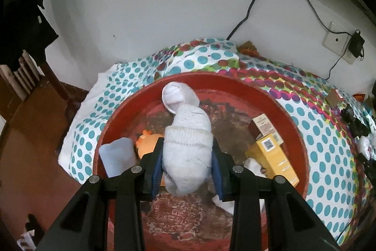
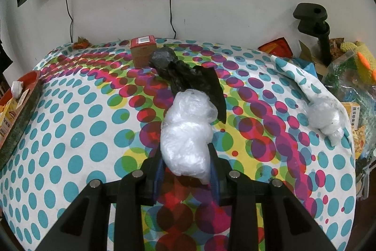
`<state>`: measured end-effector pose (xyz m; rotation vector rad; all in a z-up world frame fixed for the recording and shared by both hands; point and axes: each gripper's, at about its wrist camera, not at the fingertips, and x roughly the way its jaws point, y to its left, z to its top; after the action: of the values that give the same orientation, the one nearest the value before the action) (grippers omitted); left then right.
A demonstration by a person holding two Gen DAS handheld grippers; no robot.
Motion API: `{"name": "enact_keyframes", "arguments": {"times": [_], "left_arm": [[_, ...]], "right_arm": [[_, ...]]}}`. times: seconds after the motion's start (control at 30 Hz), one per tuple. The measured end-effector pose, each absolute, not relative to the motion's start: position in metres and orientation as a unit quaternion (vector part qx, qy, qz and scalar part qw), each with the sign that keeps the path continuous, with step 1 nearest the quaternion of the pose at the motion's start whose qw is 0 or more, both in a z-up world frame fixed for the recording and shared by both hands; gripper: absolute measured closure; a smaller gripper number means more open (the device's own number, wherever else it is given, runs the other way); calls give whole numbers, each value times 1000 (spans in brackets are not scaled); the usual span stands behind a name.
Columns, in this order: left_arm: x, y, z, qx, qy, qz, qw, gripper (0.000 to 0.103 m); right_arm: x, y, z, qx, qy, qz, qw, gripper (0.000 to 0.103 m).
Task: Organize objects
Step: 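Carry the white sock onto the red tray and open the left gripper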
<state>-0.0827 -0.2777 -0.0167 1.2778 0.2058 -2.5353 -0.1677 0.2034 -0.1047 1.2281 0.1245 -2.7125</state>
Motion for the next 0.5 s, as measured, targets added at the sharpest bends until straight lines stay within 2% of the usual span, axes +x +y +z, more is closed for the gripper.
{"name": "enact_keyframes", "arguments": {"times": [0.23, 0.5], "left_arm": [[-92, -287, -29, 452, 85, -877, 139, 70], [-117, -274, -35, 455, 57, -880, 124, 70]], "right_arm": [[-168, 203, -106, 414, 45, -906, 79, 70], [-170, 204, -107, 417, 44, -905, 77, 70]]}}
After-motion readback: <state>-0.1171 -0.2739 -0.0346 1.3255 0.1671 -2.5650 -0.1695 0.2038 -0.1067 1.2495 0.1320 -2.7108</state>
